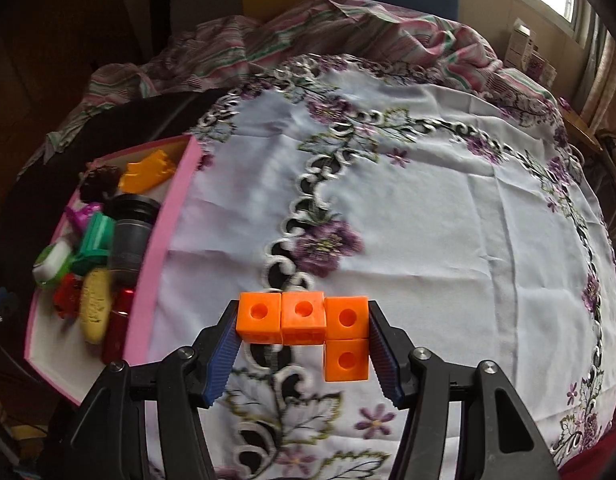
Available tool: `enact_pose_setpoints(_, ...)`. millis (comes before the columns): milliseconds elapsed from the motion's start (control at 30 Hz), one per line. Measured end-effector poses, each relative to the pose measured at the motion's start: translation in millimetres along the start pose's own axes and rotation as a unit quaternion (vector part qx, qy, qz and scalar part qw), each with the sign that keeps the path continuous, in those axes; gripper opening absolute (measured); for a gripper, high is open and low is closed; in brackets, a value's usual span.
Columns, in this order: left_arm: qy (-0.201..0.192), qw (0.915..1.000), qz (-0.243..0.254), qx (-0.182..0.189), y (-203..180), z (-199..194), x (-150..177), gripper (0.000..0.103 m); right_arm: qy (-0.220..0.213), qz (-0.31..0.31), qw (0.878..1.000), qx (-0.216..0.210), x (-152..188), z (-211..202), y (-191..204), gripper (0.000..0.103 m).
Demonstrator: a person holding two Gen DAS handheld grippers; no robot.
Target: Organize rigid objects
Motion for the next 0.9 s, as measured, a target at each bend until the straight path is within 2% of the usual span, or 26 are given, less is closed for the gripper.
enact_pose_setpoints(133, -0.006, 0.9998, -0.014, -0.011, 11, -1, -1, 0.071, -0.017, -0.040, 0.998, -0.055, -5, -13, 62, 0.060)
enact_pose_setpoints(267, -0.006, 0.9993, -0.031, -0.018, 23, 0, -2, 0.071, -0.025, -0.076, 0.990, -0.120, 0, -20, 127, 0.060)
enact_pose_setpoints(433, -0.008, 0.9988, -0.041, -0.025, 33, -2, -3, 0.072, -0.005, -0.104, 0.981, -0.160, 9, -7, 189, 0.060)
enact_pose_setpoints(500, -0.009, 0.9986, -0.043, -0.030, 36, -2, -3, 0.074, 0.006, -0.110, 0.980, -0.163, 13, 3, 205, 0.060)
enact_pose_setpoints(600, -0.017, 0.9983, -0.044, -0.035, 39, -4, -4, 0.079, 0.022, -0.107, 0.984, -0.144, 16, 21, 217, 0.060)
enact_pose_setpoints(733, -0.022, 0.9980, -0.044, -0.041, 42, -5, -5, 0.085, 0.041, -0.086, 0.988, -0.120, 18, 47, 218, 0.060)
enact_pose_setpoints(900, -0.026, 0.9975, -0.045, -0.049, 44, -7, -7, 0.091, 0.024, -0.088, 0.992, -0.087, 16, 54, 217, 0.060)
Point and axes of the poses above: each gripper's, at about its wrist camera, not at the fingertips, and z roughly the way its jaws point, y to its left, x to its underside, the point moved 4 cm from there along z, roughly the way its jaws point, and after that the axes turned 6 degrees about -z, right-handed, at the moved point
